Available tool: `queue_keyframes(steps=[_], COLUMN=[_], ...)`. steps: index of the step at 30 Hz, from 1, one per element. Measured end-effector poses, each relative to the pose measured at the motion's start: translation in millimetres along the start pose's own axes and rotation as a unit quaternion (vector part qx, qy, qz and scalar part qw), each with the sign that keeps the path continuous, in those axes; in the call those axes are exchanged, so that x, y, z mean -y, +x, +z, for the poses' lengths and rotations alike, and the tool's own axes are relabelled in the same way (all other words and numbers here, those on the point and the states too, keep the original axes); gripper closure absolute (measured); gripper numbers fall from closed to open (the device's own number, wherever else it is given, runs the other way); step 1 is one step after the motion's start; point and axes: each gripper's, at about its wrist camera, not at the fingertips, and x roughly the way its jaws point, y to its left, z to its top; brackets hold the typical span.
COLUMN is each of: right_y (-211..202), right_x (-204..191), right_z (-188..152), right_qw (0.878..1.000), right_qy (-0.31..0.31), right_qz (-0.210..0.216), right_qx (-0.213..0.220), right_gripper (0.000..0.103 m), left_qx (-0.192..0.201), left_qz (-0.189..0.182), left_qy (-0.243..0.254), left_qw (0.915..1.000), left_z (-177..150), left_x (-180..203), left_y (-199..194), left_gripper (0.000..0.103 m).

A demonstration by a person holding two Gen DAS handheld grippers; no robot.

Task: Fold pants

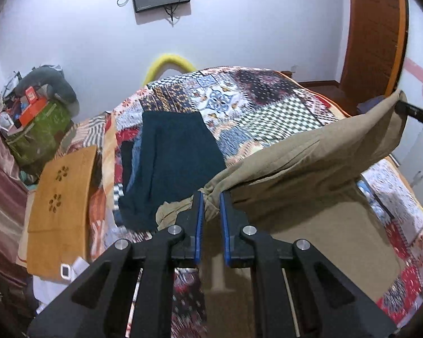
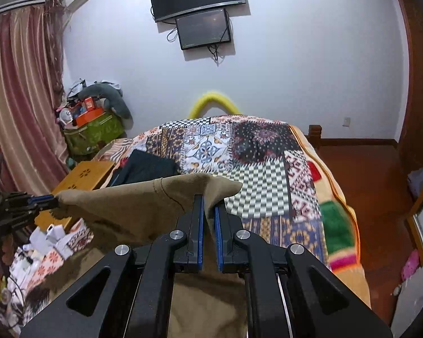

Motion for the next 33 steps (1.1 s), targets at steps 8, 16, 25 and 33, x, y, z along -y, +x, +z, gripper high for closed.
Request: queue_keyframes(steps=[8,16,25,33], right_y=[-42,-54,-53,-64], right_x=[-8,-12,-6,-8], right_z=[-59,-121,-180,-206], right_qw=[1.0,0.999,0.992,0.988], right_qy=[0.018,0.027,0.06,0.055], right_qz=[0.002,-0.008,-0.021,-0.057], right_qx=[-0.006,-0.046,-0.105,-0.131], right_gripper=[0.097,0.097,0.093,0.09], left_qx=[-0.008,-0.029,-0.055,-0.052], left_qz=[-0.018,-0.027,-0.022,-0.016], left_qy=[0.01,-0.003,-0.012,-0.028], left_qw=[0.9998,0.9992,0.9982,0.9981], left_z=[-42,-87,-122,-128], left_x=[13,18,19,18], left_y=[-30,-34,-32,-42], left_gripper=[0.092,0.092,0.09,0.044])
